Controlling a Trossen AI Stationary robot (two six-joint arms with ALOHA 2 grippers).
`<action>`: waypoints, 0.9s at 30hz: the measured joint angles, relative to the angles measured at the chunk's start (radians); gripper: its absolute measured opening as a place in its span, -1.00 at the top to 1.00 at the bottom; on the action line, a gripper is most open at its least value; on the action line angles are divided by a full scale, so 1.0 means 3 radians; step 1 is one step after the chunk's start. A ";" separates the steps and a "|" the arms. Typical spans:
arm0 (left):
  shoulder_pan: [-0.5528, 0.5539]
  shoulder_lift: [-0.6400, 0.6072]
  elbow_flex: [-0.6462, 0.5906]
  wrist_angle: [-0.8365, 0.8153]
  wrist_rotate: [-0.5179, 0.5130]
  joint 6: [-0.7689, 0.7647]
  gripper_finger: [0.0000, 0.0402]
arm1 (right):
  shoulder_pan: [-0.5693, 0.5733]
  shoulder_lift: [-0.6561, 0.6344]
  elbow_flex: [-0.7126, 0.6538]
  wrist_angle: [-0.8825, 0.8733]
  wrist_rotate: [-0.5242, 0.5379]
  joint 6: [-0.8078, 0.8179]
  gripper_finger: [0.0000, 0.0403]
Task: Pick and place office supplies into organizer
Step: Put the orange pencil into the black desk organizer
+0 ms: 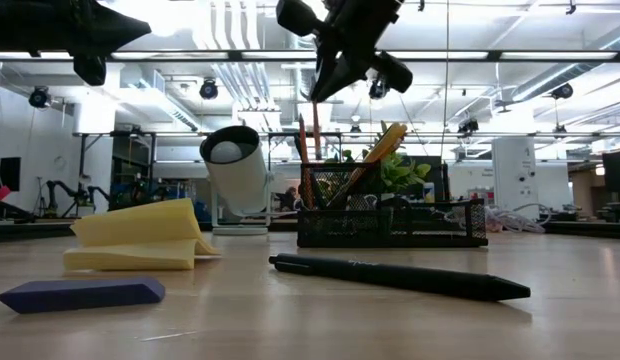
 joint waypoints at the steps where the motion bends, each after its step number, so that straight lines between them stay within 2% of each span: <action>1: 0.0000 0.0000 0.0000 0.0000 0.0000 0.0000 1.00 | -0.0010 -0.0020 0.0000 0.0000 0.0057 -0.0023 0.94; 10: 0.0000 -0.0001 0.0000 0.0000 0.0000 0.0000 1.00 | -0.0073 -0.0058 0.0000 0.0045 0.0559 -0.0121 0.94; 21: 0.0004 -0.0001 0.0000 0.0000 0.0000 0.0000 1.00 | -0.0074 0.0057 -0.0040 0.0087 0.0930 -0.0126 0.94; 27: 0.0003 -0.0001 0.0000 -0.0001 0.0000 0.0000 1.00 | -0.0074 0.0138 -0.0175 0.0354 0.1040 -0.0124 0.94</action>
